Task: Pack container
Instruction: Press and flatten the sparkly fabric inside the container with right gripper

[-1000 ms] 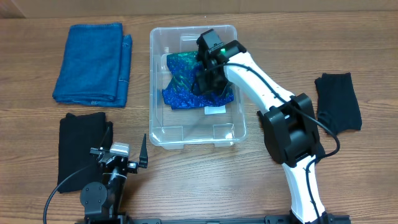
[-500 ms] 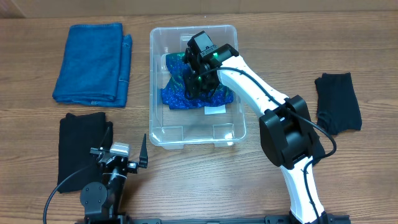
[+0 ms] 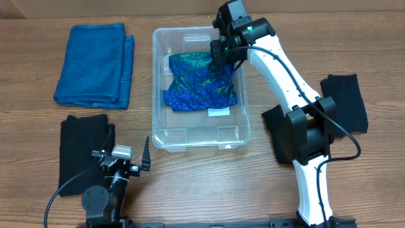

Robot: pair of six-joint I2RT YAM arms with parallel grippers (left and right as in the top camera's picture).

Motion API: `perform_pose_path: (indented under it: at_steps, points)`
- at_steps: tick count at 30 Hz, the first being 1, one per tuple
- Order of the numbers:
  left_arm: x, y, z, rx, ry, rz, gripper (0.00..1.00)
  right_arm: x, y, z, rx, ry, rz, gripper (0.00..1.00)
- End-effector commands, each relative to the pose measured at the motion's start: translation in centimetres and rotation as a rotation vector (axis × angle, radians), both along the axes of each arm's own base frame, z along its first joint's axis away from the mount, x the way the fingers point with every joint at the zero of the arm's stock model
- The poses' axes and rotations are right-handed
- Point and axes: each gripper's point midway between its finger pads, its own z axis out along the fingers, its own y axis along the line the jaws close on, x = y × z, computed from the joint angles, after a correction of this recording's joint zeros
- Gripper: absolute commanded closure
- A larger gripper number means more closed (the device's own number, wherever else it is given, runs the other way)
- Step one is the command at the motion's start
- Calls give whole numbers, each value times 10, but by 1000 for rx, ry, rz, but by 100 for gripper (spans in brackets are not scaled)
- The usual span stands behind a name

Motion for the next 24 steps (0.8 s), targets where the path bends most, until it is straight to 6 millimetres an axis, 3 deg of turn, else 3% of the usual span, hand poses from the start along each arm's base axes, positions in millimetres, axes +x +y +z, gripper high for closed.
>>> perform_pose_path:
  at_steps: [1, 5, 11, 14, 18, 19, 22, 23, 24]
  points:
    - [0, 3, 1, -9, -5, 15, 0, -3, 9, -33, -18, 43, -11, 96]
    - [0, 3, 1, -10, -5, 15, 0, -3, 12, -52, -12, 76, -24, 96]
    - [0, 3, 1, -10, -5, 15, 0, -24, 44, -83, 3, 151, 25, 96]
    - [0, 3, 1, -10, -5, 15, 0, -35, 69, -81, 8, 137, 76, 96]
    - [0, 3, 1, -10, -5, 15, 0, -40, 77, -80, 9, 135, 92, 96]
    - [0, 3, 1, -10, -5, 15, 0, -40, 78, -76, 12, 136, 94, 96]
    - [0, 3, 1, -9, -5, 15, 0, -26, 73, -39, 40, 83, 76, 96]
    - [0, 3, 1, -10, -5, 15, 0, -15, 67, -2, 69, 28, 61, 94]
    - [0, 3, 1, -10, -5, 15, 0, -11, 62, 21, 83, -1, 51, 93]
